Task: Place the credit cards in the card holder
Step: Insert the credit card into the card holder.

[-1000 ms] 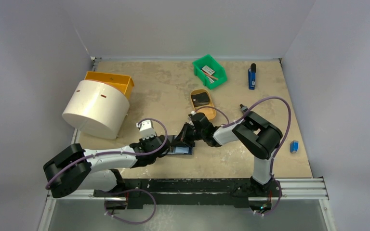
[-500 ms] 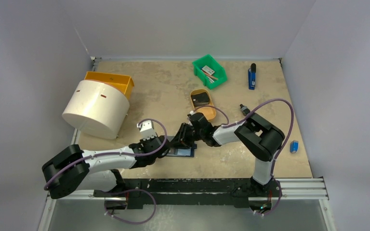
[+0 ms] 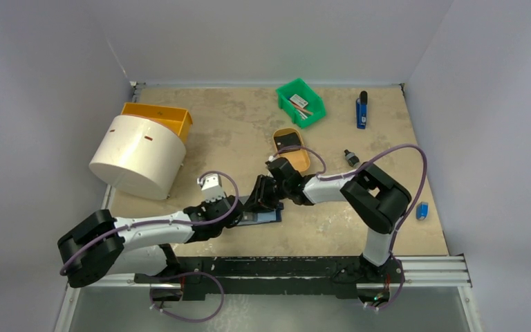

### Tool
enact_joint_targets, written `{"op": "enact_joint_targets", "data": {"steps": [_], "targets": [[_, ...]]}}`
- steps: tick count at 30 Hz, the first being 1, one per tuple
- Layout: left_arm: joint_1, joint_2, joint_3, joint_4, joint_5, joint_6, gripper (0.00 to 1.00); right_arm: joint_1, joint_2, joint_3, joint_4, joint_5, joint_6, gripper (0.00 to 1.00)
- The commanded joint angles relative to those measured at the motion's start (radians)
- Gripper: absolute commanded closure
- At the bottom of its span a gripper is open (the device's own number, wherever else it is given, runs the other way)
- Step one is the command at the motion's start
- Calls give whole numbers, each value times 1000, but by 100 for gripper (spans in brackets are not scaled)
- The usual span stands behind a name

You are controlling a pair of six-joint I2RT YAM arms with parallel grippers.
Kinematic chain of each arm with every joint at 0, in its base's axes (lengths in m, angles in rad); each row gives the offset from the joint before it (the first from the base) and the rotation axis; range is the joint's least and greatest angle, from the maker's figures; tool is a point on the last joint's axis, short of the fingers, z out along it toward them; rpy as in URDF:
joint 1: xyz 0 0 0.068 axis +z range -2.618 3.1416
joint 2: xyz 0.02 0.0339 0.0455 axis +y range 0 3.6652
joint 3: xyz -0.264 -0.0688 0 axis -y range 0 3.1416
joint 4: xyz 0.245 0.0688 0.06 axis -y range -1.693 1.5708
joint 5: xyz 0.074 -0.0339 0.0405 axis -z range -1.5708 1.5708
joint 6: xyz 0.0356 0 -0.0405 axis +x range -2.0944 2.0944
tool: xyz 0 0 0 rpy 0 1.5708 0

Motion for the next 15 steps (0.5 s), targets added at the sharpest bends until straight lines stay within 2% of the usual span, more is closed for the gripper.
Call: {"op": "enact_joint_targets", "data": {"steps": [1, 5, 8, 11, 15], "targets": [[-11, -95, 32, -117, -3, -12, 100, 4, -39, 30, -101, 54, -75, 61], [-11, -230, 63, -199, -72, -2, 100, 4, -11, 65, -119, 21, -106, 61], [-11, -275, 84, -170, -67, 33, 100, 4, 5, 94, -118, 25, -123, 61], [-9, -256, 82, -68, -9, 88, 100, 4, 5, 108, -127, 24, -135, 61], [-5, -144, 81, 31, 64, 109, 100, 4, 3, 120, -136, 21, -146, 61]]}}
